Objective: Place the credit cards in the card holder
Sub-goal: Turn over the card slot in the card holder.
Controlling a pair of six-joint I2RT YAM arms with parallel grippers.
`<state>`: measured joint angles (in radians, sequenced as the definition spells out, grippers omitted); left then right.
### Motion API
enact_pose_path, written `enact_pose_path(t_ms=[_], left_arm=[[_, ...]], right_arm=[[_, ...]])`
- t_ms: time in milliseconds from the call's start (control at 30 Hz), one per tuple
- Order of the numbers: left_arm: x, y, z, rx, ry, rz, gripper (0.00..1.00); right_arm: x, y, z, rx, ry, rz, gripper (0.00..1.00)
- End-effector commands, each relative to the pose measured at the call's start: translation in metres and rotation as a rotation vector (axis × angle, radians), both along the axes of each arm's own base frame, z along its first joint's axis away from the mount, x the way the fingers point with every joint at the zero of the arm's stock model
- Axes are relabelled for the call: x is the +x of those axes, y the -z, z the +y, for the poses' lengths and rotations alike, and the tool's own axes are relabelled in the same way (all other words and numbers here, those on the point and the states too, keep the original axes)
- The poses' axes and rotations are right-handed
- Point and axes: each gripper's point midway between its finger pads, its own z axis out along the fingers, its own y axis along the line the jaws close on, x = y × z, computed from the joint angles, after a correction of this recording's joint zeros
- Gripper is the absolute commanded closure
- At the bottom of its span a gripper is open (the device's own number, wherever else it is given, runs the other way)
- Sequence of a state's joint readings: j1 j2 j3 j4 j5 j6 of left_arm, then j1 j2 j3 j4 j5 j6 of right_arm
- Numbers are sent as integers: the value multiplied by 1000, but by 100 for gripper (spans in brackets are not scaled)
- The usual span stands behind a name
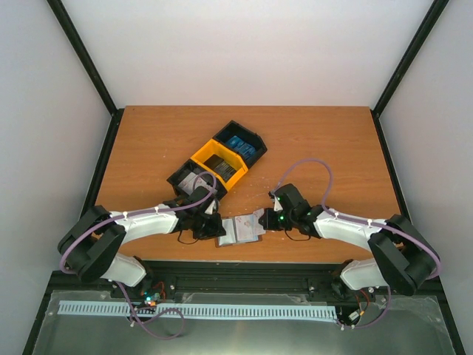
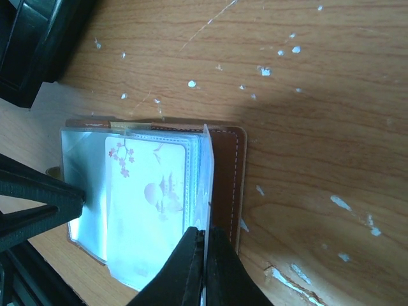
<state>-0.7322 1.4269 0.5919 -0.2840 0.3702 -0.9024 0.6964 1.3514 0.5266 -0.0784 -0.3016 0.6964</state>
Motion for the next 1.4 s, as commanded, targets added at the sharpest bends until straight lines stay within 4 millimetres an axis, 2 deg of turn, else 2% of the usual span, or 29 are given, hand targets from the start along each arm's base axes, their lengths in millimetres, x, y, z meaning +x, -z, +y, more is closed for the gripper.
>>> enact_pose_path(t_ms=[0,267,500,767,1100,1367], left_arm=[[-7,10,5,41,25,17,89],[-7,11,5,43,27,14,89],[-6,10,3,38,30,13,89],[-6,9,1,29,37,12,89],[-4,8,0,28,35,8,89],[4,-6,-2,12,21,-44,88]], right_arm=[[3,3,-12,-98,-9,-31,97],[6,5,-16,-132,5,-33,97],[-2,8,-4,-57,-30,4,97],[-6,-11,14,92,-30,26,97],[-9,-21,24,182,-3,83,97],[-12,-32,37,260,-50,96,97]])
